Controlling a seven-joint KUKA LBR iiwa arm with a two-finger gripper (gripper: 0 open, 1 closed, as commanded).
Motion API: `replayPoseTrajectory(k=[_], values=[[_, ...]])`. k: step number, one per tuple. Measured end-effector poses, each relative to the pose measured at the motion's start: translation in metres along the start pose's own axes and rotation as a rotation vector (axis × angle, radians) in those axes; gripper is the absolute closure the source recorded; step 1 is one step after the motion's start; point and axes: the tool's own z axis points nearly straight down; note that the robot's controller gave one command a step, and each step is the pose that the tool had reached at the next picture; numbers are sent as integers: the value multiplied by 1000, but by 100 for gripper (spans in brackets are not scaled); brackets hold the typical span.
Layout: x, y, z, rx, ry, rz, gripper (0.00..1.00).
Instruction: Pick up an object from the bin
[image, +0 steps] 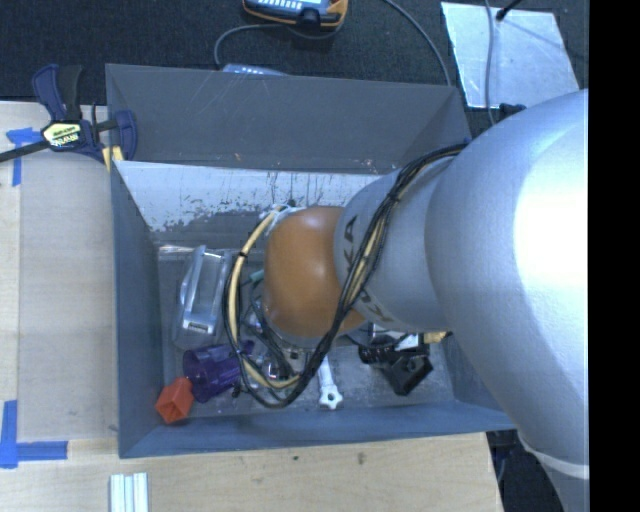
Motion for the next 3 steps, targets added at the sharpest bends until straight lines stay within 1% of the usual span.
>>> replayPoseTrajectory(k=[1,3], values=[[-9,21,18,0,0,-188,100],[-8,20,13,2,3,-188,100]])
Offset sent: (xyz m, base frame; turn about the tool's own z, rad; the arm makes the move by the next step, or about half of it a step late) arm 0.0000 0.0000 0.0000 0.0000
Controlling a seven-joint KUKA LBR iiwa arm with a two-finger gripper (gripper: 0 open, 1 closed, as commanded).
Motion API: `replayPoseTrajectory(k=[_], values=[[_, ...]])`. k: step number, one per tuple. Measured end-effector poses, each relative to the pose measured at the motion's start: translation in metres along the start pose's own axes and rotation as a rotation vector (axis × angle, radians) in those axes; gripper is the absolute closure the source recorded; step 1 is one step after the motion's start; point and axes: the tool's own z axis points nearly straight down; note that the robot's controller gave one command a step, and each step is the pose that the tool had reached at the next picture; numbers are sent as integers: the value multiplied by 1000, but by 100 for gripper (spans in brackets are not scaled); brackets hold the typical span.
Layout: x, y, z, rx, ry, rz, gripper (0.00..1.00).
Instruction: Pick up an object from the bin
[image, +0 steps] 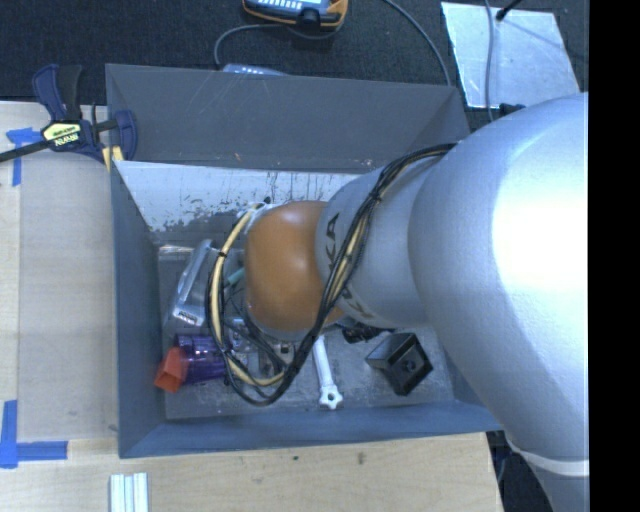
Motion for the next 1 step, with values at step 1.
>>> replayPoseTrajectory(k=[1], values=[[1,-1,-21,2,3,1,100]])
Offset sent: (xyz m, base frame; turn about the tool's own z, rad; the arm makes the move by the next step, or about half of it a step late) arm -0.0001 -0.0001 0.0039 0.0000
